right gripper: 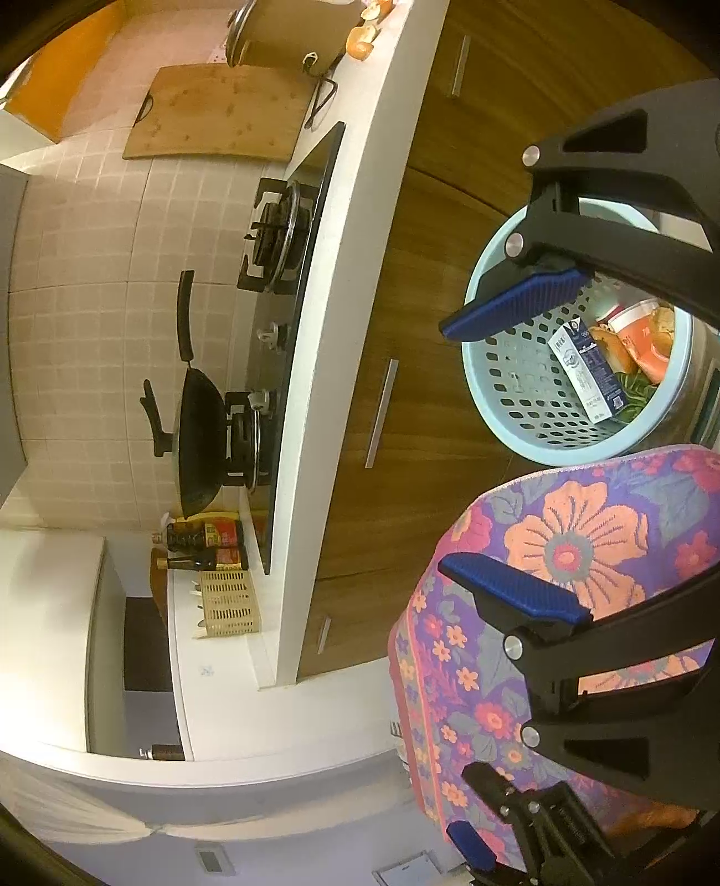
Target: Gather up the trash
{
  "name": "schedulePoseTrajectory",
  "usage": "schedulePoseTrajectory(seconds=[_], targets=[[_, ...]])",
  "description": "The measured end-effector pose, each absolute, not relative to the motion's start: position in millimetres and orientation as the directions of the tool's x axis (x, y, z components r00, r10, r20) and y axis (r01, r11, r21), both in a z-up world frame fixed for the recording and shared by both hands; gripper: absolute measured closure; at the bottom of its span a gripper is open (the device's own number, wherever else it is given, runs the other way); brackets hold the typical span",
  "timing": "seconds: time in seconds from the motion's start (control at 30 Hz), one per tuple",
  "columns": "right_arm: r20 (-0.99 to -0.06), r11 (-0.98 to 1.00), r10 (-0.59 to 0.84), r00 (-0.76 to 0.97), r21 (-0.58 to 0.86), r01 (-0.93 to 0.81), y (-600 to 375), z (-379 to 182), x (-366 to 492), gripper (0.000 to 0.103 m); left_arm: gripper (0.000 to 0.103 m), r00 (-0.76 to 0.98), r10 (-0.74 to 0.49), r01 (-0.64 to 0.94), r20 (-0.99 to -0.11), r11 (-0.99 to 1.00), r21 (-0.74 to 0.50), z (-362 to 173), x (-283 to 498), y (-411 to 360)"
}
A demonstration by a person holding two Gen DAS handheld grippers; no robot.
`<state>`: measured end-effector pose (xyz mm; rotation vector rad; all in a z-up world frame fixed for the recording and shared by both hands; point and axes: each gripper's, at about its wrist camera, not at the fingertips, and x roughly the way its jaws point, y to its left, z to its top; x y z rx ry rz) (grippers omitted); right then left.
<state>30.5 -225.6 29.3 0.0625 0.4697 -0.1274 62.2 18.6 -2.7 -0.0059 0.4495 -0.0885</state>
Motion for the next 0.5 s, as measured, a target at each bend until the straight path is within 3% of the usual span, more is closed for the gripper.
schedulePoseTrajectory(seconds=[0.5], targets=[[-0.431,0.987,-0.129,0.893,0.026,0.156,-228.8,36.1,22.3,0.028,0.016,0.897,-0.105,0.106,-0.43,0.994,-0.022,-4.2,59.4,14.2]])
